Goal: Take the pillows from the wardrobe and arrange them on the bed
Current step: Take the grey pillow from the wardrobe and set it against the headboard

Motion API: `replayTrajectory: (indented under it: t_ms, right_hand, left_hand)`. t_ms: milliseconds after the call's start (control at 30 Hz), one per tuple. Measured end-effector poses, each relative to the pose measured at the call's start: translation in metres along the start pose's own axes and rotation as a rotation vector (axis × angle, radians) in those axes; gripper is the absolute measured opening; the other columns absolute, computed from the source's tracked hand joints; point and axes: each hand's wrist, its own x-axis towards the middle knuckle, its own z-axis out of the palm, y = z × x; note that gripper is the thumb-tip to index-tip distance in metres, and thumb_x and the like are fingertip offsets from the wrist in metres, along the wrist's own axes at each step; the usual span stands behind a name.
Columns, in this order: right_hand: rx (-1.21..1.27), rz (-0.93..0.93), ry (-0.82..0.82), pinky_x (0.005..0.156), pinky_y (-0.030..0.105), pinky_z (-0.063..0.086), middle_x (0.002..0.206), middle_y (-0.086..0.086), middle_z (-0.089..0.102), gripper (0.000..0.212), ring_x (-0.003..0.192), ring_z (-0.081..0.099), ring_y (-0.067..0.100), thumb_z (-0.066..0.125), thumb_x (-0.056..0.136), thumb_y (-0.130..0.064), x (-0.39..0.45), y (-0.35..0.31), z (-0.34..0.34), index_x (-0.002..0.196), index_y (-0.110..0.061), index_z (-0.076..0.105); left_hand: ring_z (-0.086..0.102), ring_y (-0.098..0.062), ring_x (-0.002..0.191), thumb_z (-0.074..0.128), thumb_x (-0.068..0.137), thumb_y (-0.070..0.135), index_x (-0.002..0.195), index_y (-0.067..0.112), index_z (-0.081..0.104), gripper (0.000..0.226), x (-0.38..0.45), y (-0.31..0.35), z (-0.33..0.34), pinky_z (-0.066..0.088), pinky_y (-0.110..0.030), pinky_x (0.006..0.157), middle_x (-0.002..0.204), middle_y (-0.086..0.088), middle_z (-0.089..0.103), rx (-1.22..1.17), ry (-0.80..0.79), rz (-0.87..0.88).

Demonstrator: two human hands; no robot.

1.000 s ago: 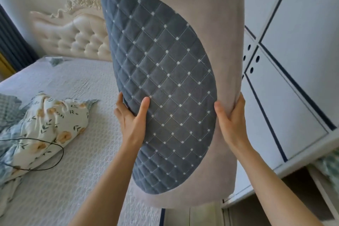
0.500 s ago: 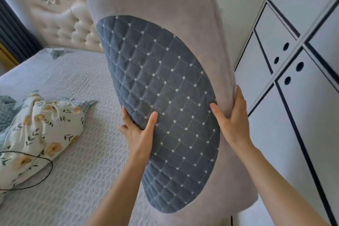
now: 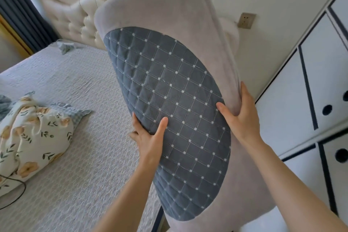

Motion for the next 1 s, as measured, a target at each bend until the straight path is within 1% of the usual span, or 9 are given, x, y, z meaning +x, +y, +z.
replayTrajectory:
  t_ms: [67,200,367,533,600,733,800,900,1000]
  right_hand:
    - [-0.003,-0.021,-0.025,0.106,0.053,0.035,0.15,-0.004,0.034,0.091,0.136,0.036,0.021,0.059,0.075,-0.067,0.029,0.003,0.007,0.149,-0.037,0.015]
    - [-0.022,-0.046,-0.081,0.104,0.05,0.038,0.148,-0.002,0.037,0.089,0.133,0.04,0.024,0.062,0.078,-0.062,0.084,0.007,0.028,0.15,-0.034,0.016]
    - [-0.057,-0.095,-0.182,0.106,0.051,0.036,0.151,-0.001,0.034,0.092,0.134,0.038,0.028,0.061,0.077,-0.064,0.162,0.007,0.066,0.15,-0.033,0.016]
    - [-0.081,-0.175,-0.276,0.107,0.049,0.036,0.152,0.0,0.034,0.092,0.134,0.038,0.027,0.06,0.075,-0.066,0.257,-0.003,0.122,0.149,-0.032,0.018]
    - [-0.096,-0.197,-0.318,0.109,0.048,0.034,0.152,0.002,0.033,0.092,0.135,0.037,0.028,0.059,0.075,-0.066,0.291,-0.008,0.144,0.15,-0.03,0.019]
    - [-0.116,-0.253,-0.395,0.108,0.048,0.035,0.153,0.001,0.034,0.09,0.135,0.037,0.029,0.061,0.077,-0.064,0.348,-0.011,0.187,0.15,-0.03,0.02]
    - [-0.125,-0.256,-0.437,0.107,0.051,0.036,0.153,0.0,0.034,0.09,0.135,0.038,0.028,0.062,0.077,-0.062,0.371,-0.009,0.207,0.15,-0.031,0.02]
    - [-0.114,-0.257,-0.513,0.109,0.049,0.035,0.154,-0.003,0.032,0.089,0.138,0.035,0.022,0.064,0.078,-0.059,0.402,-0.003,0.237,0.15,-0.032,0.019]
    - [-0.11,-0.27,-0.581,0.109,0.048,0.034,0.155,-0.005,0.031,0.09,0.14,0.032,0.019,0.065,0.078,-0.058,0.435,0.008,0.271,0.151,-0.03,0.02]
  left_hand:
    - [0.039,-0.018,0.109,0.072,0.07,0.066,0.145,0.058,0.005,0.101,0.017,0.003,0.016,0.034,-0.038,0.091,0.127,0.007,0.021,0.0,0.021,-0.015]
    - [0.041,-0.021,0.106,0.071,0.071,0.067,0.145,0.056,0.004,0.101,0.054,0.006,0.043,0.036,-0.04,0.09,0.126,0.006,0.02,0.011,0.061,-0.053]
    - [0.041,-0.024,0.104,0.068,0.071,0.07,0.144,0.059,0.004,0.098,0.114,0.009,0.071,0.037,-0.045,0.092,0.126,0.005,0.018,-0.008,0.117,-0.122]
    - [0.042,-0.025,0.103,0.07,0.071,0.067,0.146,0.055,0.004,0.1,0.194,0.017,0.103,0.037,-0.043,0.089,0.125,0.003,0.02,-0.065,0.206,-0.204]
    - [0.041,-0.025,0.102,0.07,0.071,0.067,0.147,0.054,0.003,0.102,0.222,0.019,0.113,0.036,-0.044,0.089,0.13,0.0,0.021,-0.061,0.235,-0.239]
    - [0.036,-0.023,0.105,0.073,0.07,0.064,0.148,0.052,0.002,0.106,0.275,0.019,0.13,0.037,-0.053,0.1,0.144,-0.005,0.017,-0.06,0.272,-0.291]
    - [0.038,-0.024,0.104,0.075,0.069,0.063,0.148,0.052,0.003,0.107,0.295,0.018,0.137,0.038,-0.052,0.099,0.138,-0.003,0.02,-0.056,0.295,-0.314]
    - [0.041,-0.024,0.101,0.077,0.068,0.061,0.148,0.051,0.004,0.109,0.323,0.013,0.148,0.039,-0.05,0.097,0.124,0.003,0.019,-0.039,0.333,-0.336]
    - [0.042,-0.024,0.099,0.078,0.066,0.061,0.147,0.051,0.005,0.11,0.352,0.005,0.161,0.039,-0.045,0.091,0.122,0.003,0.019,-0.025,0.369,-0.374]
